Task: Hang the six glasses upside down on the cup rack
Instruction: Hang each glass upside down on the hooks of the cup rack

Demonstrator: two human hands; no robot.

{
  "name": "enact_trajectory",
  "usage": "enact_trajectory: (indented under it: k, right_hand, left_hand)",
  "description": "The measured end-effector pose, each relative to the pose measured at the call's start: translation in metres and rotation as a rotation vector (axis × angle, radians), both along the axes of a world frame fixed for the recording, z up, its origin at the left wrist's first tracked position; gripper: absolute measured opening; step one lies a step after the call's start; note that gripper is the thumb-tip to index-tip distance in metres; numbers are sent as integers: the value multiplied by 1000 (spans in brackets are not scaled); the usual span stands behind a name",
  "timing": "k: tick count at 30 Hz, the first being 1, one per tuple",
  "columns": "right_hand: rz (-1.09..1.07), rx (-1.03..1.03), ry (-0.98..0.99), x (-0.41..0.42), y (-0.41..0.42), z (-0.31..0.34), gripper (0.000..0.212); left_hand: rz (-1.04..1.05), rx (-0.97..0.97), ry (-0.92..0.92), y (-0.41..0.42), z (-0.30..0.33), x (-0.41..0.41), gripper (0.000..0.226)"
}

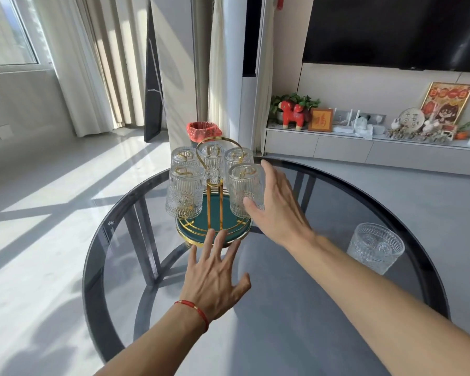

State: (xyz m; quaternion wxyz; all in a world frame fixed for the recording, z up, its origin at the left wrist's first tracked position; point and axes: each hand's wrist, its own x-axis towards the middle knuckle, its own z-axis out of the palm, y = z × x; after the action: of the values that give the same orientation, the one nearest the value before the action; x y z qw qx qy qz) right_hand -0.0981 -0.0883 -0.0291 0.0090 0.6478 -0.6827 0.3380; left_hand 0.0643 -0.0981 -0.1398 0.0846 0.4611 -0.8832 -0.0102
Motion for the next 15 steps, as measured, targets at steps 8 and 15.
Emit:
enact_trajectory:
  k: [8, 15]
  right_hand:
    - [-142, -130, 282, -69, 101, -52, 53]
    - [-611, -70, -284, -120, 110, -49, 88]
  left_hand:
    - [-163, -132, 303, 22, 27, -27, 64]
    - [-132, 31, 595, 24, 43, -36, 82]
